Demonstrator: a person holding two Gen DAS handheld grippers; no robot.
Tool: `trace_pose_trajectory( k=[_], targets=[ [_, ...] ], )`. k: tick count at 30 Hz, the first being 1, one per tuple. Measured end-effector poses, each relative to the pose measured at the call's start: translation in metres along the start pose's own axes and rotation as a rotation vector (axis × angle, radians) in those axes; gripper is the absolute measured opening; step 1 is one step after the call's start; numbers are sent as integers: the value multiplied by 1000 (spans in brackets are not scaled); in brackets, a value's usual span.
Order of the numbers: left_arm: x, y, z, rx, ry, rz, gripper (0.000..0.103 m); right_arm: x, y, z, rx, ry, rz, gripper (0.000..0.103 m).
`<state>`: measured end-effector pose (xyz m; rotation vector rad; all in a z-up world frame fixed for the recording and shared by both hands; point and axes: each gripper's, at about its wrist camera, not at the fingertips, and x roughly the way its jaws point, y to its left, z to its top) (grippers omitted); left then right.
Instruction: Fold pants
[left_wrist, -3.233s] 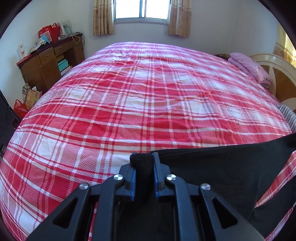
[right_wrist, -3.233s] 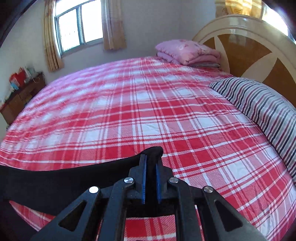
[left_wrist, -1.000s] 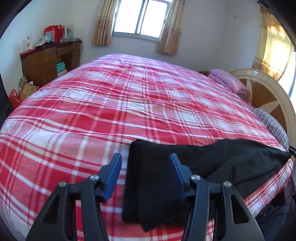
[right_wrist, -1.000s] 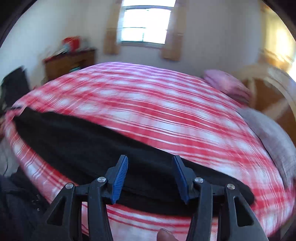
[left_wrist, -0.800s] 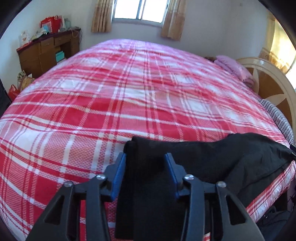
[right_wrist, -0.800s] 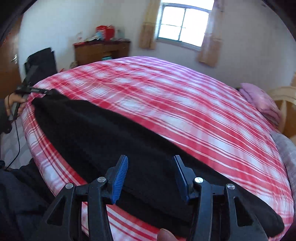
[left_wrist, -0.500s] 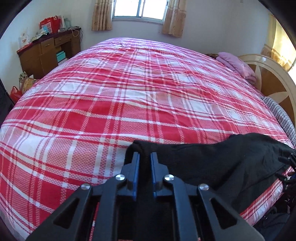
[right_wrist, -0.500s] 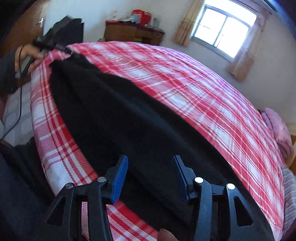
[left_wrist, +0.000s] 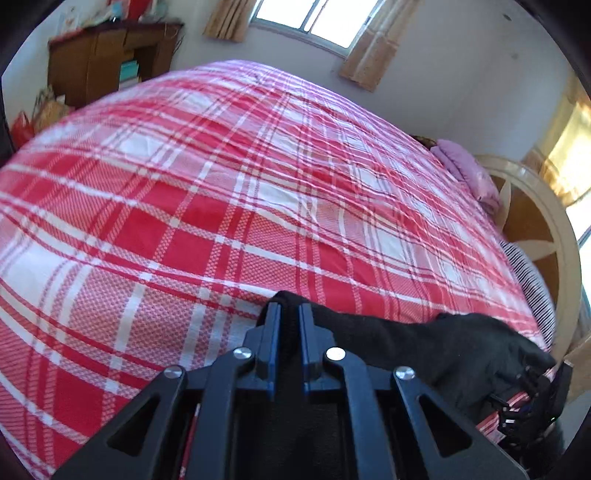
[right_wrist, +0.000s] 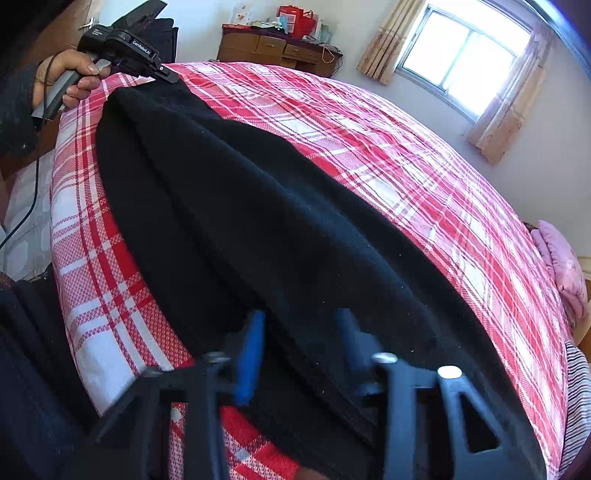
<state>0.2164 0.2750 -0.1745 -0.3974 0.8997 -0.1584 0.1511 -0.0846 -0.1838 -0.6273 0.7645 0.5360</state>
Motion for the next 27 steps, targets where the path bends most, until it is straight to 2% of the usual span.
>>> trace_pose_trajectory(
  k=[2,5,12,15,17,20,22,24,26,27],
  targets=[
    [7,1,-1,9,16,15,10,0,2,2,2,-6,-3,12],
    [11,-2,-1,21,13,33,10,-4,8,4,-13,-21,-20,4],
    [9,4,3,10,-1,33,10,-45,10,2,-26,-76,49,4],
    [11,6,1,11,-3,32,10,-48,12,-7,-22,-62,76,3],
    [12,5,0,25,-8,37,10,-34,16,-12,-49,-18,86,4],
    [7,5,-3,14,-20,40,15,-14,30,-19,-103,30,52,4],
    [-3,4,-8,27,-26,52,24,-15,32,-18,-100,17,47,4],
    [-18,3,-17,69,-38,93,38,-17,28,-16,-75,16,65,4],
    [-35,4,-28,95,-57,114,45,-16,26,-17,-60,14,76,4],
    [-40,6,-32,96,-59,114,45,-16,26,-19,-59,11,76,4]
  ],
)
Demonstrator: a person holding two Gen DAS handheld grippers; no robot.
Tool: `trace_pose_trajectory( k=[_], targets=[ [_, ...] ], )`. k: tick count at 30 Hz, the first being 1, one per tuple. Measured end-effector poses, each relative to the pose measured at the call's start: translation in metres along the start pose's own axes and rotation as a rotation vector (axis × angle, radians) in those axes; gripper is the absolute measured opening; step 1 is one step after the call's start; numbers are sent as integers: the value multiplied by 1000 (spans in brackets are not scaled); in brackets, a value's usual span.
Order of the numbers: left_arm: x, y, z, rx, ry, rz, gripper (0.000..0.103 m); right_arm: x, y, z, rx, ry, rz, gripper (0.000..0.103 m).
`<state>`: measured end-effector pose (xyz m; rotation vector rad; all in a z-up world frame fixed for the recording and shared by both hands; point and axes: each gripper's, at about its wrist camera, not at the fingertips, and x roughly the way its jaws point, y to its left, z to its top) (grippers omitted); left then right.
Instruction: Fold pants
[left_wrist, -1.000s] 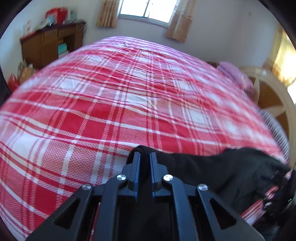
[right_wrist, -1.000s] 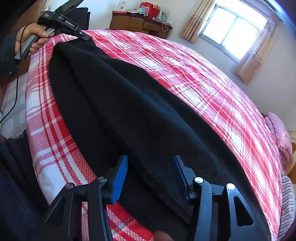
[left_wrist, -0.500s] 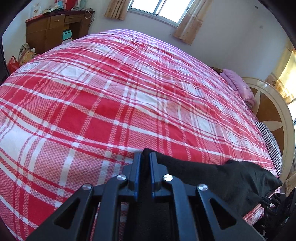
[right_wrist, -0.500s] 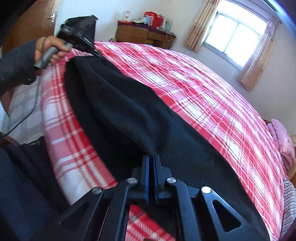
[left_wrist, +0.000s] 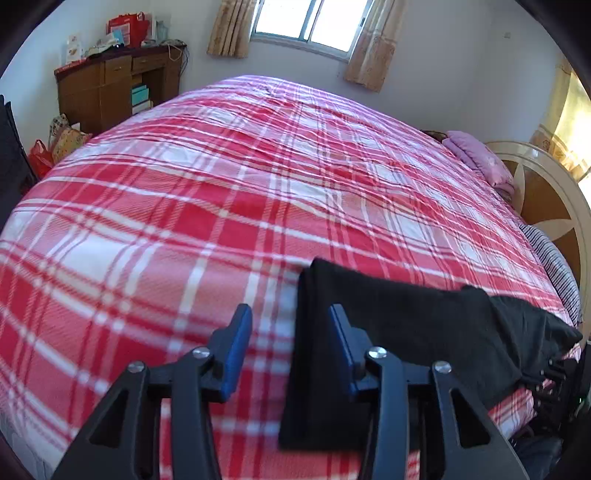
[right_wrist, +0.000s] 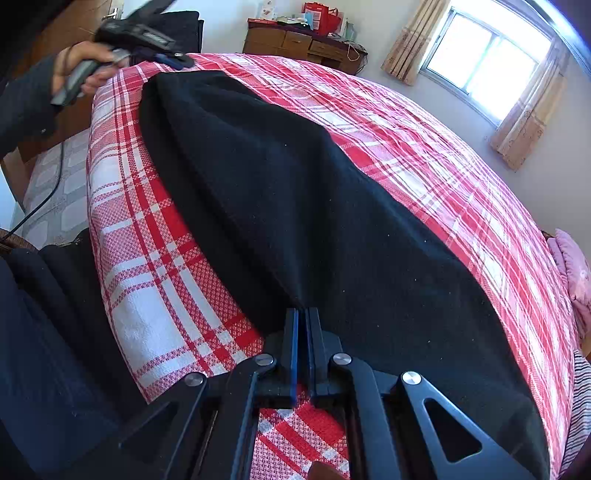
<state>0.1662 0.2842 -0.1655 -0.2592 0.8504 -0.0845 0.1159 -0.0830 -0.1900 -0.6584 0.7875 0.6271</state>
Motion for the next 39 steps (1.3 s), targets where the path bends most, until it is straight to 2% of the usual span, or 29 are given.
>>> trace_pose_trajectory(
  k=[3,5,10,13,16,17,18,20,23,28,32,35,39],
  targets=[
    [-18,5,-17,9,-1,-6,45,0,2,-1,-2,-5,-13,4],
    [-26,0,-30,52,0,6,45,-1,4,-1,-6,-5,-22,4],
    [-25,-17,-42,157,6,10,45,-1,2,-3,-6,-3,-18,4],
    [-13,-21,-40,152,16,-18,44,-1,2,-2,-3,-4,-19,4],
    [-5,-23,-39,142,24,-19,28,-1,2,-2,1,-8,-18,4],
    [-5,-24,-40,146,20,-12,16,-1,1,-2,5,-8,-15,4],
    [-6,-24,-39,149,20,1,10,-1,0,-2,10,-8,-12,4],
    [-8,-24,-38,141,21,-3,3,0,-1,-2,16,-8,-7,4],
    [-19,-24,-34,144,2,9,3,-2,-3,-1,21,-5,-5,4],
    [-39,-20,-26,140,-32,-16,3,-11,-8,1,51,-31,10,4],
    [-39,-10,-24,144,-27,42,0,-15,-11,2,74,-43,32,4],
    [-28,4,-29,99,3,5,0,-9,-12,1,75,-32,32,4],
    [-23,9,-40,53,-3,-43,3,-4,-11,-3,79,-18,44,4]
  ],
)
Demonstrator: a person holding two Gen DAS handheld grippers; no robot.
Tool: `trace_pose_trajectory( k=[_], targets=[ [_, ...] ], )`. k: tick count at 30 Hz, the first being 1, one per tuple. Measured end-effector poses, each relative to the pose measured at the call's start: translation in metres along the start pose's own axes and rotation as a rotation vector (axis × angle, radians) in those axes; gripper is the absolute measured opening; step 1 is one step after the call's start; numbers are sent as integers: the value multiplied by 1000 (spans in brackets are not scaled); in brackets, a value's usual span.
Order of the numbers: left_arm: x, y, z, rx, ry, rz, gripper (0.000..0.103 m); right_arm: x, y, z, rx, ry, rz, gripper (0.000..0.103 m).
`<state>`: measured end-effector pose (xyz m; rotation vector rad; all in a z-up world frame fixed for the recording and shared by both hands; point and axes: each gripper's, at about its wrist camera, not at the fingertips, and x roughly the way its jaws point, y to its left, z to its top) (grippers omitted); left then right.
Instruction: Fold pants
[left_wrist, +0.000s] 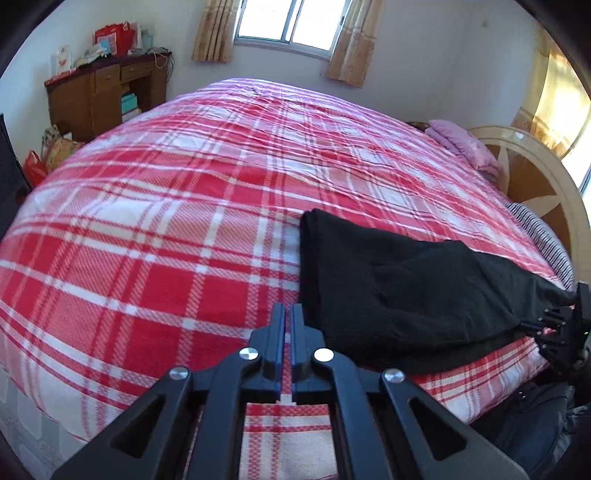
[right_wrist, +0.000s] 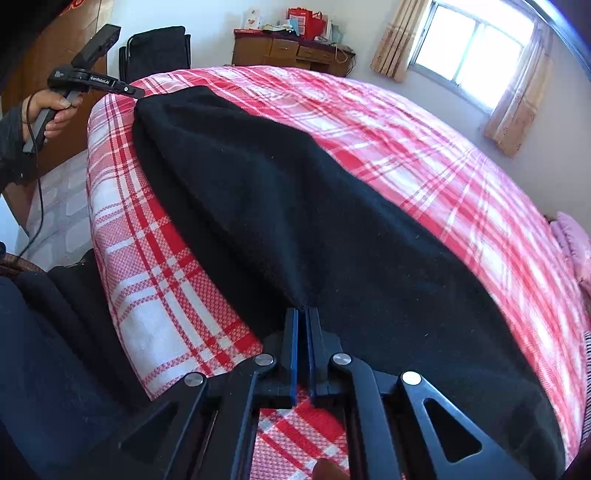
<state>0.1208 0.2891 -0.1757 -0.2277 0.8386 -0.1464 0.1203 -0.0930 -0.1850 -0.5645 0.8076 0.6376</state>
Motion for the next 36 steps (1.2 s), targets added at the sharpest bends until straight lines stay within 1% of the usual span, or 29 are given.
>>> trace_pose_trajectory(
  k=[1,2,3,9,10,11,12,14,16,18,19,21,24,25,27,28,29,32,34,35,36],
  targets=[
    [1,-1,-1,-8,-2,-5,5,1,0,0,-5,1,0,4],
    [2,-3,-1,-12,-3,-19,10,0,1,-1,-9,-2,-5,4],
    [3,-5,-1,-15,-5,-21,12,1,0,0,-7,-2,-2,4],
    [15,-16,1,-13,2,-3,13,0,0,1,-4,-8,-11,4],
    [15,-17,0,-7,1,6,13,0,0,0,-8,-9,-13,4],
    [14,-19,1,-3,2,20,15,0,0,0,-8,-12,-14,4],
    [13,-18,1,-6,0,22,19,-1,0,0,-3,-12,-12,4],
    [7,-15,1,-26,-14,11,24,-2,-2,0,9,-15,-4,4],
    [-1,-12,1,-45,-40,-1,33,-3,-4,-1,21,-21,4,4],
    [-8,-9,1,-60,-68,-3,48,-4,-6,-1,34,-27,11,4],
    [-10,-9,1,-66,-76,-13,48,-4,-6,-1,36,-29,11,4],
    [-12,-11,2,-66,-83,-38,49,-4,-7,0,40,-32,12,5],
    [-9,-21,3,-41,-78,-49,49,-5,-8,0,46,-37,10,6],
    [-6,-24,3,-31,-69,-56,49,-5,-9,1,47,-37,7,9],
    [4,-30,1,-11,-37,-42,49,-4,-10,1,46,-34,-6,22],
    [9,-33,0,-4,-26,-40,49,-3,-10,1,46,-33,-13,36],
    [12,-34,-2,-1,-17,-34,49,-3,-11,1,48,-32,-16,45],
    [20,-40,-4,21,-13,-2,48,-1,-12,0,50,-28,-34,45],
    [21,-42,-4,39,-7,39,35,3,-9,1,31,-15,-68,44],
    [21,-42,-3,40,-2,58,18,4,-7,1,21,-15,-75,31],
    [20,-39,-2,33,-4,50,14,5,-5,2,14,-15,-69,22]
  ],
)
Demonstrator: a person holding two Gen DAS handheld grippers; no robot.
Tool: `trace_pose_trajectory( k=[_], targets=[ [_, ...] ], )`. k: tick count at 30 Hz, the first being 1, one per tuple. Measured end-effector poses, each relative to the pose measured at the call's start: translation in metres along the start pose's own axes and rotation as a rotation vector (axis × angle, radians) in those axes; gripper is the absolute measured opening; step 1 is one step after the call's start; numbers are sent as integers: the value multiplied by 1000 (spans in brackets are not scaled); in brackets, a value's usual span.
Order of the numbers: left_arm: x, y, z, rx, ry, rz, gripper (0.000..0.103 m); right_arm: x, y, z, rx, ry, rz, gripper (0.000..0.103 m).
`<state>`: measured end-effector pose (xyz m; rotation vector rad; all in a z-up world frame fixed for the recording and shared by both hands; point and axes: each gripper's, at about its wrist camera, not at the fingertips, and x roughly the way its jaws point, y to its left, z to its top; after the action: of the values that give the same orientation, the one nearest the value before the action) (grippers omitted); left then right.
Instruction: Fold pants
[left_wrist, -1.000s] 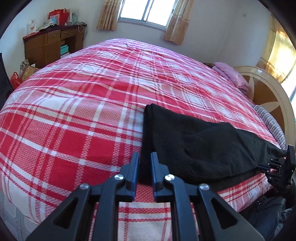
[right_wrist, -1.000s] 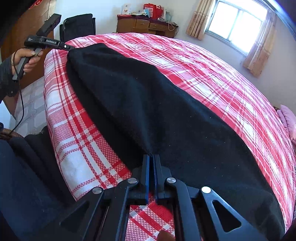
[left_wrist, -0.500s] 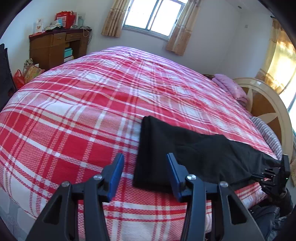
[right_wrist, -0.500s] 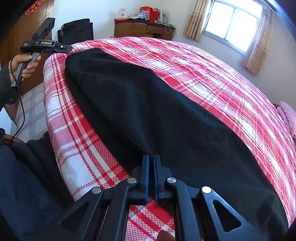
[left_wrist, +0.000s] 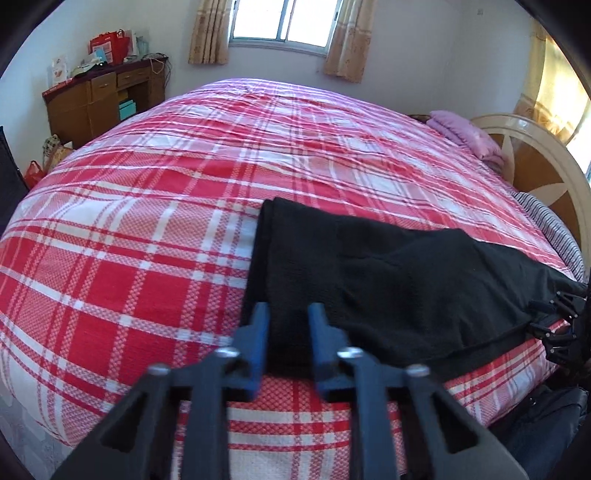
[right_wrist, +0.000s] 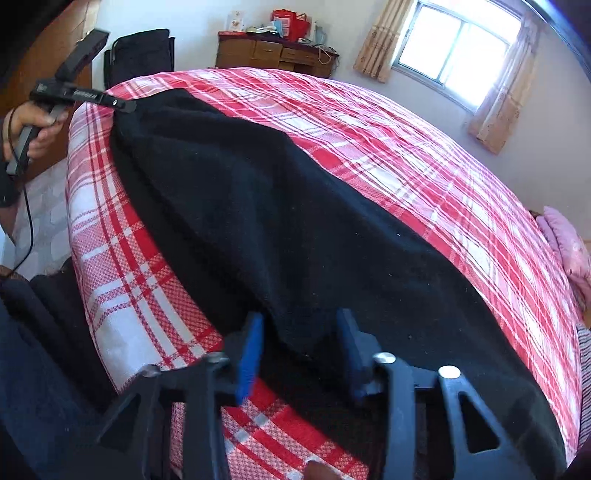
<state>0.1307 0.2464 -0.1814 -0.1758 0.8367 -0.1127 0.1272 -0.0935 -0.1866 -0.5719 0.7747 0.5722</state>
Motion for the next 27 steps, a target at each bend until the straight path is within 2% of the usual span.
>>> trace_pose_trajectory(
  k=[1,4,8,11,13,17,20,22,23,24,25,27],
  targets=[
    [-3,2,0,-10,-5,-9,11,0,2,1,-2,1,14,12],
    [-15,5,3,-12,-26,-13,8,-5,4,5,-7,-15,14,4],
    [-38,9,13,-15,-72,-43,6,-25,-4,12,28,-63,32,3],
    [-42,8,16,-1,-80,-39,6,-38,-5,15,35,-83,58,3],
    [-37,11,15,-2,-62,-29,6,-36,-1,13,20,-69,77,3],
    [-14,22,5,-11,0,-11,5,-4,17,-3,-58,39,63,3],
    [-8,31,-2,-41,5,-35,6,1,19,-6,-64,17,54,5],
    [-13,35,0,-53,-2,-26,16,0,14,-3,-54,38,77,10],
    [-17,36,1,-56,-8,5,26,-2,11,-2,-43,45,75,23],
    [-23,38,2,-55,-23,32,32,-4,7,-3,-34,48,67,32],
    [-28,38,3,-55,-41,54,35,-7,4,-5,-27,51,54,46],
    [-42,36,6,-57,-89,101,46,-16,-7,-13,2,43,23,48]
  ],
)
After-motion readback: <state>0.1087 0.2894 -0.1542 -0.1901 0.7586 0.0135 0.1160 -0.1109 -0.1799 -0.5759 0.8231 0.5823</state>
